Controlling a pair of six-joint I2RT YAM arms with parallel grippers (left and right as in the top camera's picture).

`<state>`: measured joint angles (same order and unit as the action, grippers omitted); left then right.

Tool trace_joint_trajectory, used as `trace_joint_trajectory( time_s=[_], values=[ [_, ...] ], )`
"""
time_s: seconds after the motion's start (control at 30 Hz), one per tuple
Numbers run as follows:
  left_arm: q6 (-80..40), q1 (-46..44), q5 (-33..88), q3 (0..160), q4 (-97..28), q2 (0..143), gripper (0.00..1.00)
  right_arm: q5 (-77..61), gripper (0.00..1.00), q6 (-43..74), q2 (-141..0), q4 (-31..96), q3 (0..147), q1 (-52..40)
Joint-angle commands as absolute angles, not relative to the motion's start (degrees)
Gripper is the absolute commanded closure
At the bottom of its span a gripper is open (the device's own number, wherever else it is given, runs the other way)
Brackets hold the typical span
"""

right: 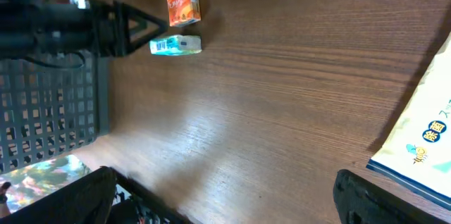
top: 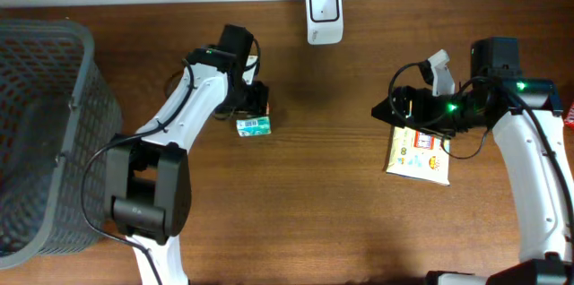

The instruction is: Scan the item barcode

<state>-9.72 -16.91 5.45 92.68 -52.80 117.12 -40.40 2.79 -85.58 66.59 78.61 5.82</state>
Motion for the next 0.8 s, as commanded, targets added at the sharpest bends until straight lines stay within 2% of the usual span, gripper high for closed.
trace_joint_trajectory(
  time_s=[0.0,0.07,0.17,0.27,0.33,0.37,0.43,0.53,0.6,0.67,0.77],
  values=[
    [-10.02,-16.75,3.79,91.15,-52.56,116.77,0.37,-38.98,0.02,2.35,-85.78,66.85,78.74,5.48],
    [-10.02,-17.15,6.13,90.56,-52.84,116.77,0.43,-38.30,0.02,2.35,-85.78,67.05,78.65,5.48],
    [-8.64,-16.56,4.19,92.47,-52.27,116.46,0.34,-38.30,0.02,2.35,-85.78,67.20,78.65,5.48],
    [-5.58,-13.43,4.51,109.34,-61.87,113.97,0.28,-38.30,0.02,2.35,-85.78,67.18,78.65,5.48],
    [4.10,-13.34,4.91,118.85,-71.02,112.77,0.24,-37.82,0.02,2.35,-85.78,67.05,78.65,5.48],
    [7.70,-13.63,4.93,119.11,-73.01,112.53,0.24,-37.21,0.02,2.35,-85.78,67.00,78.65,5.48],
    [18.06,-14.90,4.91,116.51,-78.30,112.90,0.18,-36.56,0.02,2.33,-85.78,66.92,78.65,5.48],
    [25.80,-14.85,4.62,107.90,-72.73,112.90,0.18,-36.56,0.02,2.35,-85.78,66.70,78.65,5.48],
    [32.38,-14.76,4.27,99.48,-64.12,112.92,0.01,-36.56,0.02,2.35,-85.78,66.65,78.65,5.48],
    [32.71,-14.46,-2.52,94.04,-57.21,112.92,0.00,-36.56,0.02,2.33,-85.78,66.61,78.65,5.48],
    [33.10,-14.46,-2.83,91.59,-52.99,112.92,0.01,-32.88,0.02,2.35,-85.78,66.61,78.65,5.48]
  ],
)
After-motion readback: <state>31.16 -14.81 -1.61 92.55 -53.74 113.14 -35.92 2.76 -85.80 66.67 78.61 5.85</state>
